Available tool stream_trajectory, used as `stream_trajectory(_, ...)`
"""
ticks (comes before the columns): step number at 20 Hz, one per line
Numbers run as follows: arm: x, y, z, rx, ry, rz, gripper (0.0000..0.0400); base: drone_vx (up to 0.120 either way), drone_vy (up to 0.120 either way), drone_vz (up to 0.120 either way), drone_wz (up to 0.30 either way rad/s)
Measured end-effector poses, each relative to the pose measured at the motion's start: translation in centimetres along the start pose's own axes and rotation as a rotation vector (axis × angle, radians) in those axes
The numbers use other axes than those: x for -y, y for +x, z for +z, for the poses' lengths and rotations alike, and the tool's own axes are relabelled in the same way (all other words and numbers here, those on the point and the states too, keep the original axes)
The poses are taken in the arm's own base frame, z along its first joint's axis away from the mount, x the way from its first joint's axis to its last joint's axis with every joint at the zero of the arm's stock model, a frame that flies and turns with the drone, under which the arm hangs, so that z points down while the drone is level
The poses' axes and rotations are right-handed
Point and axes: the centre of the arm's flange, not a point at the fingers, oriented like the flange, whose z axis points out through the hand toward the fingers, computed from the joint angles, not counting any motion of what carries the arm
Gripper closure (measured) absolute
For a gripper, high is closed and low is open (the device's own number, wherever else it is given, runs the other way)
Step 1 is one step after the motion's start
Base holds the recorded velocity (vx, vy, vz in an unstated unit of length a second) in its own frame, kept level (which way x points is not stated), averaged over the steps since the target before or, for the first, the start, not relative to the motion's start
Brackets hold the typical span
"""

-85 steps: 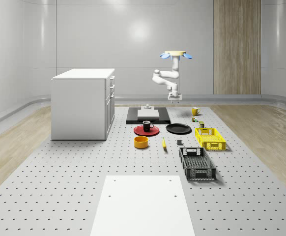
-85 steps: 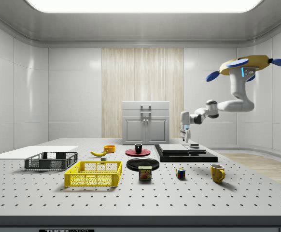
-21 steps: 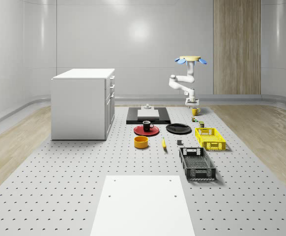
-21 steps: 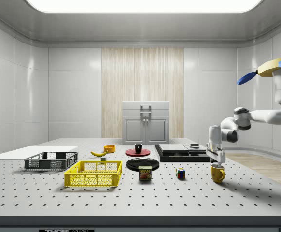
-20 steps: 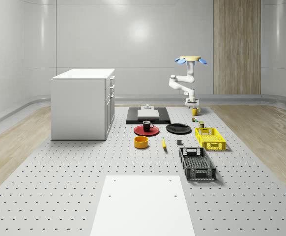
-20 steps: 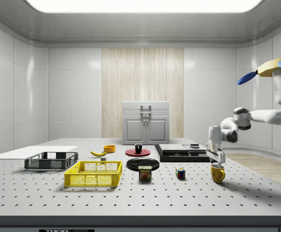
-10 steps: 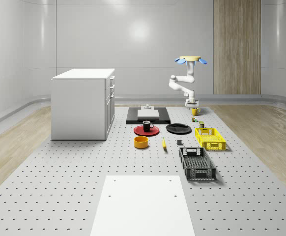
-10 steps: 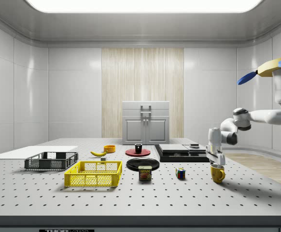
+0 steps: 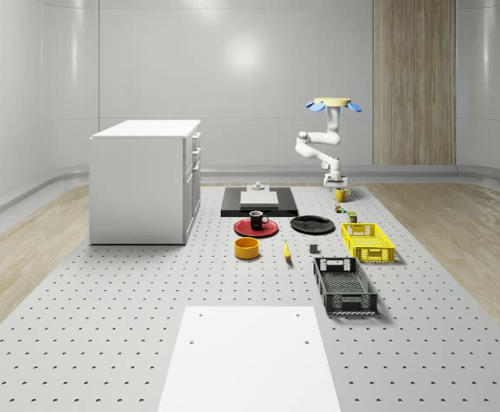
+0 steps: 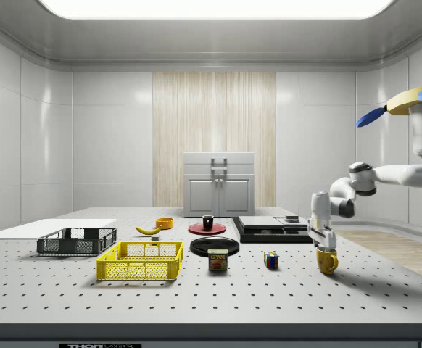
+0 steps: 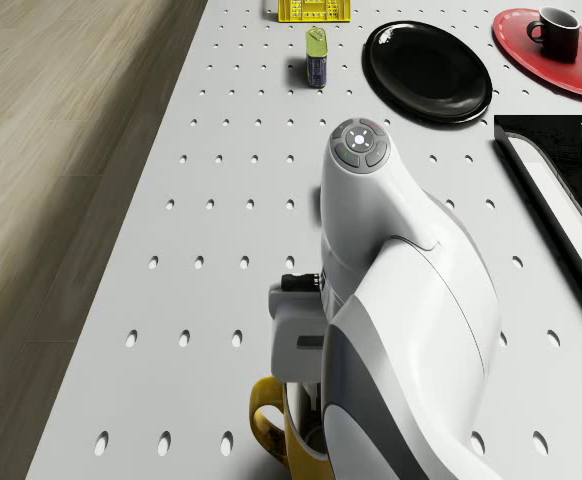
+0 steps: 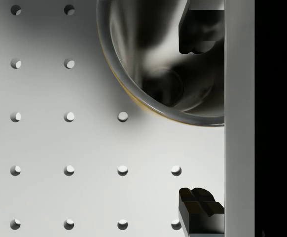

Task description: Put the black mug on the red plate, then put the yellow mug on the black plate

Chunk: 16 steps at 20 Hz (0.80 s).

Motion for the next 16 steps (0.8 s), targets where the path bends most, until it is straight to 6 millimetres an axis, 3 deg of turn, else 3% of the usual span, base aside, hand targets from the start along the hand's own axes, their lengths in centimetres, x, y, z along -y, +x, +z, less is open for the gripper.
stream_trajectory(3, 0.09, 0.11, 0.01, 0.000, 0.000, 0.000, 0.0000, 0.000, 0.000, 0.000, 0.000)
stream_trajectory(4, 0.11, 0.13, 0.01, 0.000, 0.000, 0.000, 0.0023, 0.000, 0.000, 0.000, 0.000)
stream_trajectory(6, 0.14, 0.17, 0.02, 0.000, 0.000, 0.000, 0.0128, 0.000, 0.000, 0.000, 0.000)
stream_trajectory(9, 0.16, 0.20, 0.02, 0.000, 0.000, 0.000, 0.0213, 0.000, 0.000, 0.000, 0.000)
stream_trajectory(12, 0.18, 0.21, 0.02, 0.000, 0.000, 0.000, 0.0254, 0.000, 0.000, 0.000, 0.000)
stream_trajectory(16, 0.18, 0.22, 0.01, 0.000, 0.000, 0.000, 0.0277, 0.000, 0.000, 0.000, 0.000)
